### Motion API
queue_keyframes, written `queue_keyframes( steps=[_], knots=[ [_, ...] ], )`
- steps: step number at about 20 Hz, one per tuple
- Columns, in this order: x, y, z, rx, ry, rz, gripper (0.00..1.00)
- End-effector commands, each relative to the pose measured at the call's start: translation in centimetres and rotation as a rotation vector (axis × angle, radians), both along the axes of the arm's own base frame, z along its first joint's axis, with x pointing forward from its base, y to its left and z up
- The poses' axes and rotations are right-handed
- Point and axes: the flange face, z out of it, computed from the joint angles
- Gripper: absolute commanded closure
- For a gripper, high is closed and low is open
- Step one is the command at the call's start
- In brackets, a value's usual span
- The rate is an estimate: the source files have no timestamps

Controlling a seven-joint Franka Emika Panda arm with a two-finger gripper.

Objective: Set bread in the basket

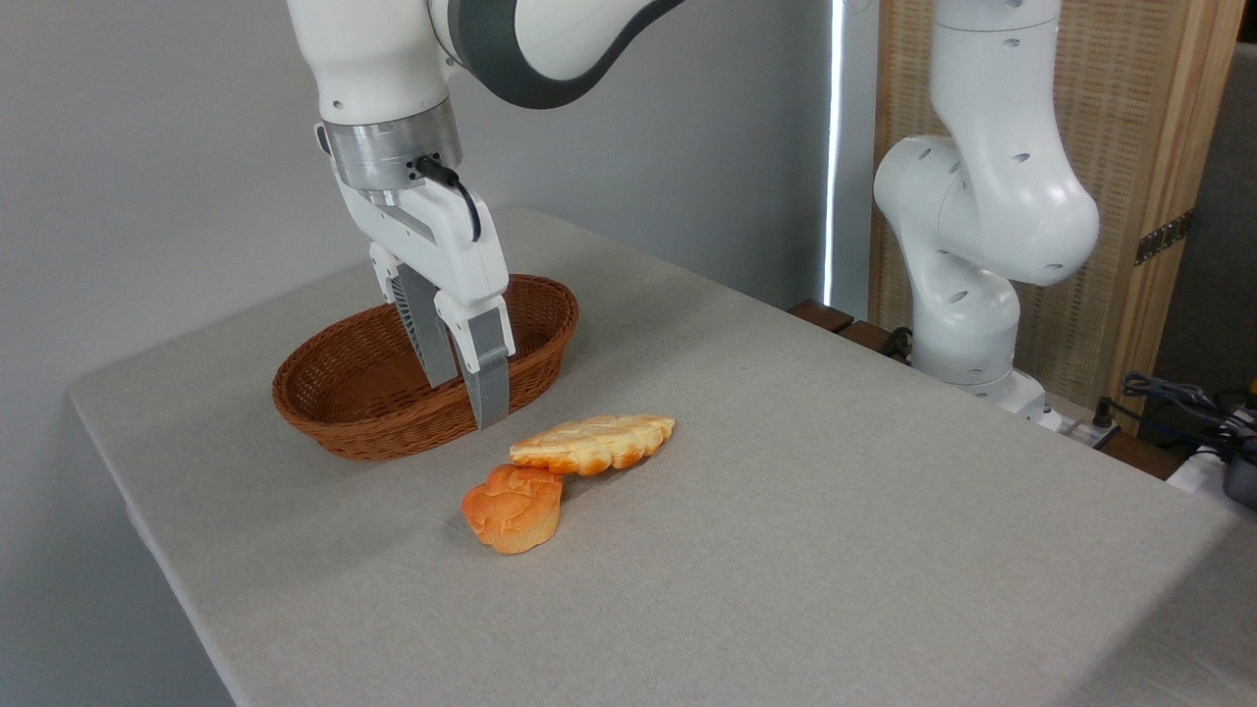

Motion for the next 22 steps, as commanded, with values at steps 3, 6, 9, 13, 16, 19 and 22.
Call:
queue_keyframes(
  steps=[3, 6, 9, 13, 16, 19, 22],
  knots=[
    [-0.4, 0.9, 1.2, 0.014, -0.034, 0.019, 0.00],
    [-0.2, 1.3, 1.0, 0.014, -0.034, 0.028, 0.00],
    [-0.1, 1.6, 1.0, 0.014, -0.036, 0.031, 0.00],
    [-0.1, 1.6, 1.0, 0.014, -0.034, 0.031, 0.00],
    [0.1, 1.6, 0.4, 0.023, -0.026, 0.028, 0.00],
    [0.1, 1.6, 0.0, 0.029, -0.018, 0.027, 0.00],
    [0.1, 1.4, -0.1, 0.030, -0.017, 0.023, 0.00]
  ],
)
